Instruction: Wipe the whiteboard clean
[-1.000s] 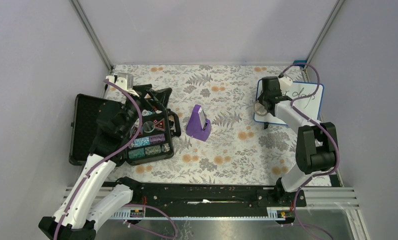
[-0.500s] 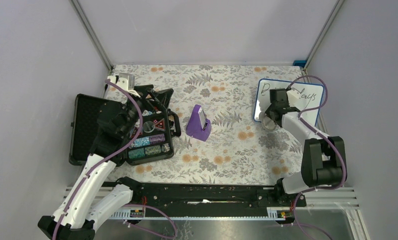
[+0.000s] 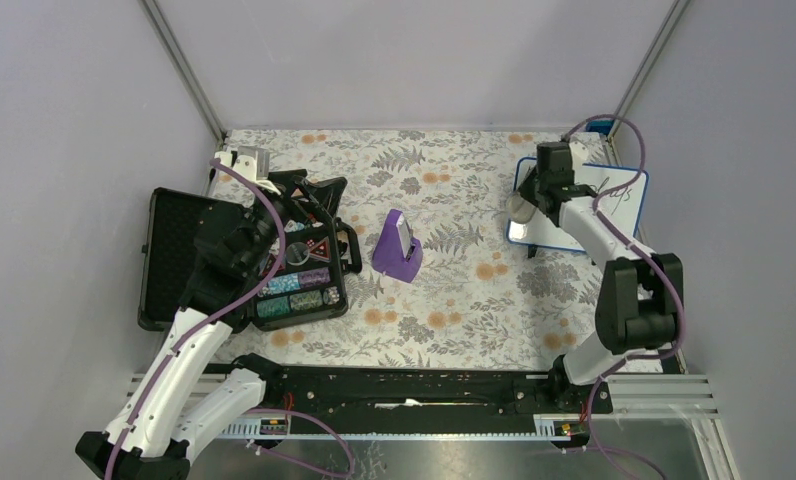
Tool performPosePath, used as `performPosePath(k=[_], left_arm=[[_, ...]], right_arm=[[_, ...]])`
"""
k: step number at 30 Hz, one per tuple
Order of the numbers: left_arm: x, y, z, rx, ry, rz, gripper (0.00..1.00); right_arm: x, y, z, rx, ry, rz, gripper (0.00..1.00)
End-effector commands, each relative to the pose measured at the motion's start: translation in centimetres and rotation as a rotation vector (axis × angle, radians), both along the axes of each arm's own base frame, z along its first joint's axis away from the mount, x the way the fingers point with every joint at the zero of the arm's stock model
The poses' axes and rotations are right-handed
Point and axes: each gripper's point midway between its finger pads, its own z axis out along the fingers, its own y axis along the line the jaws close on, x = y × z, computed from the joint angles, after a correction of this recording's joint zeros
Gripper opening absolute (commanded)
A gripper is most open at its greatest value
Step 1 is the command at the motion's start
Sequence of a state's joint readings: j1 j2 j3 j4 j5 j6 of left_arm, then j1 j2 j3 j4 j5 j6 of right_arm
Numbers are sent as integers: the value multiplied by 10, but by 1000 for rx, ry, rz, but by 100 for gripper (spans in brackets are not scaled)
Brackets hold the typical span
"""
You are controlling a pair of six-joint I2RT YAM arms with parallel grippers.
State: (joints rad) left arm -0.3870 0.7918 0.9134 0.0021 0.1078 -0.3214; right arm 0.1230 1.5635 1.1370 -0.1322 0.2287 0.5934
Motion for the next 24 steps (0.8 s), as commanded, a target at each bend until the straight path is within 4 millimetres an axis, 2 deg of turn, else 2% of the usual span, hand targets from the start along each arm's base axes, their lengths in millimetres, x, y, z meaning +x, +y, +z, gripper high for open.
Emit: performPosePath(k=[1,9,12,14,20,23,24], left_arm=[[-1,2,16,-14,-62,13,99],[-1,3,17,-16,-64,17,99],[-1,5,16,-16,-62,25,99],[-1,4,16,-17,-61,23,99],[-2,2,16,-21,-59,13,99],[-3,2,18,-24,-63,9,99],[-3,1,18,-25,-63,6,99]], right_arm=[[-7,14,-36,28,84,13,0],[-60,-14,-102,13,195,-135,0],[-73,-25,-109,-25,229,-146,0],[-77,-31,-101,-64,241,-150,0],[-69,-33,-34,-72,104,-132,0],[-60,-40,2,-65,-39,-159,13],[-56,-42,13,-60,-86,-159,13]])
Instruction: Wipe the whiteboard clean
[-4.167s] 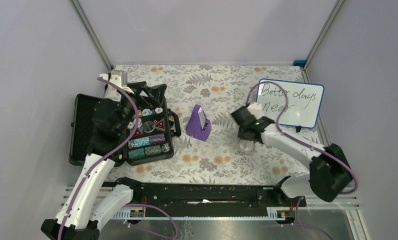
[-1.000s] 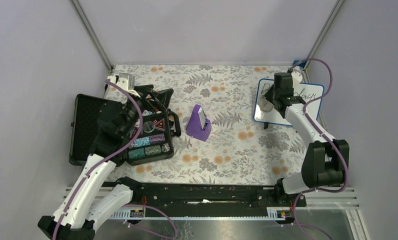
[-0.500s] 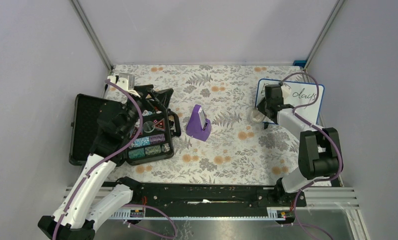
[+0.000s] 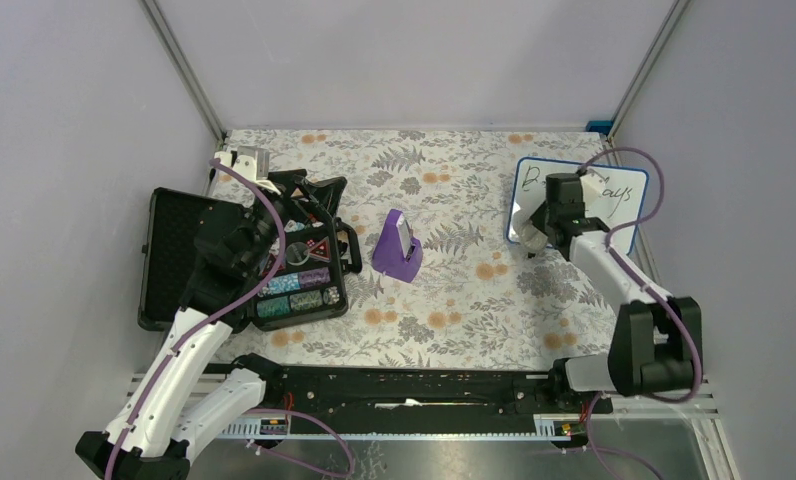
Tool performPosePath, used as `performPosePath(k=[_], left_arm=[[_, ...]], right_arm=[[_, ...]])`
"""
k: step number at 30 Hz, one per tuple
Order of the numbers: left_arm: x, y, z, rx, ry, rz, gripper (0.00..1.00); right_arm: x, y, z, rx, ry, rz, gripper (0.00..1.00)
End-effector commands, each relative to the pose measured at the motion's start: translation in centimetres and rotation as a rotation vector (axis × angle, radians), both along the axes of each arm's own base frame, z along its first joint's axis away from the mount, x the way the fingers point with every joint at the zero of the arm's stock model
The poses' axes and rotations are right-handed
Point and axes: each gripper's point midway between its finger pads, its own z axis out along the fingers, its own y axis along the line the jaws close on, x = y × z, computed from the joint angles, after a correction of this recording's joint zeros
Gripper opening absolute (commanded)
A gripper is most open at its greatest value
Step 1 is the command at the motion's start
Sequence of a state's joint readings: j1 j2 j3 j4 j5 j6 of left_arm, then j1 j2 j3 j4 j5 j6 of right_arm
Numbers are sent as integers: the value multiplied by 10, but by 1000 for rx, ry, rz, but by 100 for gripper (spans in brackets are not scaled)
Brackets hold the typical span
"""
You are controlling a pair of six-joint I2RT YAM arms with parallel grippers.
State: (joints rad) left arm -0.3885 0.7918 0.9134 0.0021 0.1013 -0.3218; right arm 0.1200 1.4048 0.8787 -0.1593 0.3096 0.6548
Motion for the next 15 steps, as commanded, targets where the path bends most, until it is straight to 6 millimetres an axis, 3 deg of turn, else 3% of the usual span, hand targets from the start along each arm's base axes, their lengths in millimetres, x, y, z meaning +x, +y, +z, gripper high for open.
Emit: performPosePath(k=[1,2,8,15], left_arm=[[-3,1,17,-22,-62,0,99],[-3,1,17,-22,-62,0,99],[-6,3,20,-24,-72,5,99],[-4,2,18,-18,-65,6,99]], right_arm=[[17,-22,69,-54,-222,-56,4],[21,-25,76,-60,-237,-68,0],[48,-31,92,-66,-238,-94,0],[69,-31,67,-35,-209,-87,0]])
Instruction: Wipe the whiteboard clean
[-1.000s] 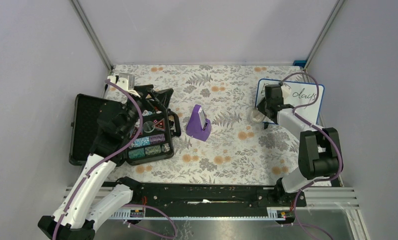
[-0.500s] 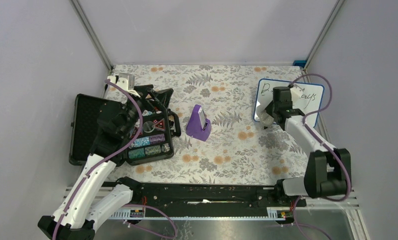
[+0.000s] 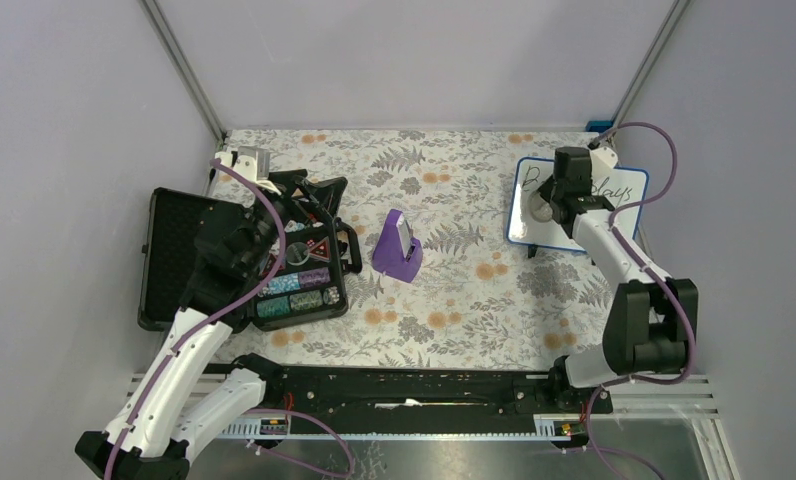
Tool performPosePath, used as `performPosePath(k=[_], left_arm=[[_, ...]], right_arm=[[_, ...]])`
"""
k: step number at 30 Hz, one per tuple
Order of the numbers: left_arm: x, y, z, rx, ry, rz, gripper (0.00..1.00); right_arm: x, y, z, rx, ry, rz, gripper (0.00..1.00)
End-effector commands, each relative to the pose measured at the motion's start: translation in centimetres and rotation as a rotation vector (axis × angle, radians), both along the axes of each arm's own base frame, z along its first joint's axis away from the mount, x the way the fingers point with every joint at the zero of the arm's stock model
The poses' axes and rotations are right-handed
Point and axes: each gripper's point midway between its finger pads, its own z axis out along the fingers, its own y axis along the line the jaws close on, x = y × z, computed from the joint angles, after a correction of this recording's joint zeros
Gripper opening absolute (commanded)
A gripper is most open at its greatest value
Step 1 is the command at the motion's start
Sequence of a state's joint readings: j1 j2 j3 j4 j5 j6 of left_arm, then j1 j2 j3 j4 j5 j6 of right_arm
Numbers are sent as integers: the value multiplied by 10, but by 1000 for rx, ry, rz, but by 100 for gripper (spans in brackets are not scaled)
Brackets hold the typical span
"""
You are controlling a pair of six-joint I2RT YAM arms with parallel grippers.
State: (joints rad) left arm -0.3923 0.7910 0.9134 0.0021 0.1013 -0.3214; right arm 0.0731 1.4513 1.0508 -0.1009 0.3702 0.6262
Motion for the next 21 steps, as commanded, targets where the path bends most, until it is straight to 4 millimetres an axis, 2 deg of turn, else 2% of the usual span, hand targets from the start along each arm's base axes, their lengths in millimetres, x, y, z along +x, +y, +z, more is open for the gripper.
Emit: performPosePath(k=[1,7,9,10,13,15,17,21], left_arm=[[-3,3,18,-19,-65,11,99],[-1,1,15,-15,-56,6,99],[-1,0,15,-17,-56,1,99],[-2,-1,15,-18,-56,-2,99],[-2,-2,15,-19,-56,-9,99],[-3,-2,16,-19,-57,-9,99],[-3,-2,16,-21,-58,-11,99],[-4,-4,17,-23,-59,-24,99]], right_arm=[[17,-6,-7,14,-8,-8,0],[-6,-25,-57,61,90,-117,0],[-17,-26,-72,64,127,-125,0],[-27,-35,-81,62,147,-149,0],[-50,-46,-93,39,183,-189,0],[-65,-52,-92,6,202,-206,0],[-73,-54,-82,-28,195,-185,0],[-69,-47,-48,-52,90,-92,0]])
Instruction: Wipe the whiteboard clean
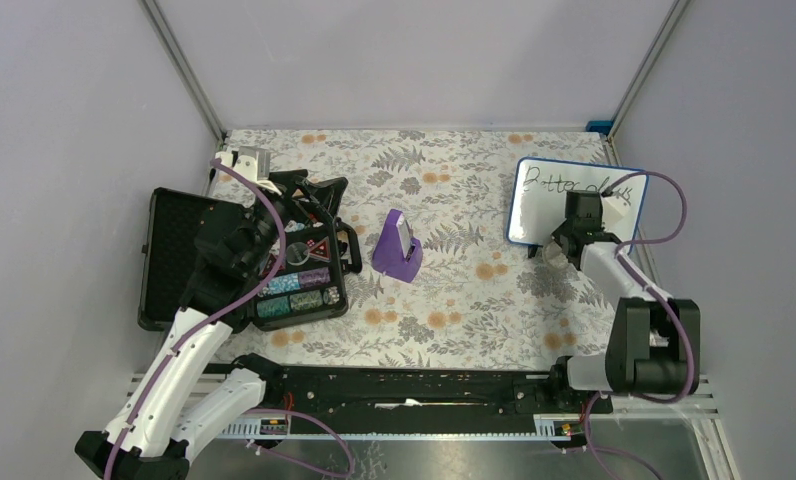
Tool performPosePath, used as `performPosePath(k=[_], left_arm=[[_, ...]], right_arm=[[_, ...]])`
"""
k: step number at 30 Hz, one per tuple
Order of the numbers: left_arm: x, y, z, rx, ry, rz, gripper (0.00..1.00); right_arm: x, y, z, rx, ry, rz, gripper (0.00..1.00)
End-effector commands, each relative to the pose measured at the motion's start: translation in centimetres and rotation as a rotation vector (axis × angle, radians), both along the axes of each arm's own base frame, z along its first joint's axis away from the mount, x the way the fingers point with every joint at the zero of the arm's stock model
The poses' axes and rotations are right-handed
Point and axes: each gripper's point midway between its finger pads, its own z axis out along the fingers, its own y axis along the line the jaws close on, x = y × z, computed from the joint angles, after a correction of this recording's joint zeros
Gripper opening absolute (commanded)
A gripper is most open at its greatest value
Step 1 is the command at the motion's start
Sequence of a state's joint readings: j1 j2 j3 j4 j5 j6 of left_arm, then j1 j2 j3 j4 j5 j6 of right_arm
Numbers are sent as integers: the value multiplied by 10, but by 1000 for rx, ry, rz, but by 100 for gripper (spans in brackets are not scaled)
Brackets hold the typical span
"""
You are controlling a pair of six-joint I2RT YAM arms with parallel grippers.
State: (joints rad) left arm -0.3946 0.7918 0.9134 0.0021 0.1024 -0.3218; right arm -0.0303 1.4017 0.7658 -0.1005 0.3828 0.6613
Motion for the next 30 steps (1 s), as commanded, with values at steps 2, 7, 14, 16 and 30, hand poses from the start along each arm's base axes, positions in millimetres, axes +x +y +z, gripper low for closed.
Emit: performPosePath(k=[2,7,14,16,30], left_arm=[[-4,-4,18,-24,-60,-24,99],[-3,-3,16,-21,-58,-20,99],[-1,-2,15,-18,-54,-7,99],[-1,-2,15,-18,-54,-7,99],[-4,-1,17,-18,-62,-7,99]], right_arm=[[15,1,69,-61,-187,91,0],[51,13,103,-34,-275,146,0],[93,24,101,46,-284,153,0],[97,21,93,42,-263,137,0],[4,-12,-20,57,-23,-78,0]])
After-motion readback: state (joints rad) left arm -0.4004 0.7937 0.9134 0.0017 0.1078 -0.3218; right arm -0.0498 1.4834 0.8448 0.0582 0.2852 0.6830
